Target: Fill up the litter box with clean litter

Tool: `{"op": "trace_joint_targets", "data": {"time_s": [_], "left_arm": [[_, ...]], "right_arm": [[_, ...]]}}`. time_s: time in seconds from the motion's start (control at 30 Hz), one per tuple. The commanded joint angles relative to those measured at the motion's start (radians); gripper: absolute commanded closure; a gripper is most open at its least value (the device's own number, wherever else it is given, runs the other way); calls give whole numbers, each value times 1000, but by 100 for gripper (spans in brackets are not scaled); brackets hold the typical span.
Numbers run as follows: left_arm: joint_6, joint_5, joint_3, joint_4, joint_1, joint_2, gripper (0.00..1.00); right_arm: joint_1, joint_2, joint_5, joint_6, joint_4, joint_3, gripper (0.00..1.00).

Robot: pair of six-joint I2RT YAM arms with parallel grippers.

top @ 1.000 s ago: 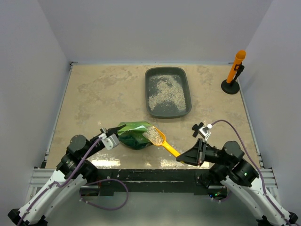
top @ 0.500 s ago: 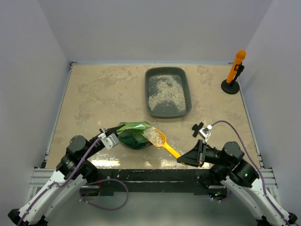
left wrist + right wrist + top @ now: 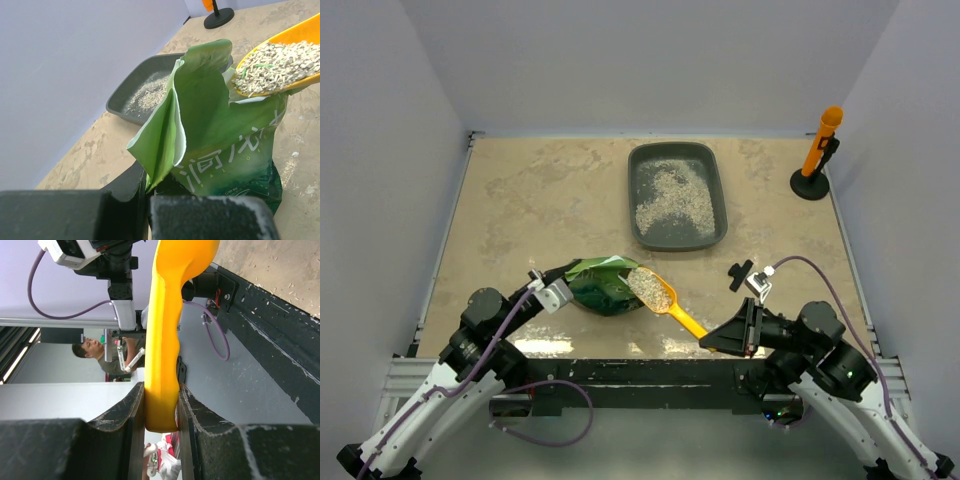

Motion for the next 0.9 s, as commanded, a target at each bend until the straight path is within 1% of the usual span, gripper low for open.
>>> {"op": "trace_joint_targets", "data": {"time_s": [0.0, 0.2, 0.4, 0.7, 0.87], "left_arm": [[-3, -81, 9, 104, 9, -11, 100], [-6, -75, 8, 102, 8, -7, 100], [-11, -61, 6, 101, 8, -11, 100], [-5, -42, 0, 90, 8, -20, 100], [-11, -6, -8, 104, 8, -18, 100]], "right_arm": [[4, -32, -21, 13, -5, 66, 100], [5, -32, 31, 37, 15, 98, 100], [4, -14, 94, 94, 139, 104, 100], [5, 142, 166, 89, 269, 179, 100], [4, 199, 252, 94, 344, 181, 100]]}}
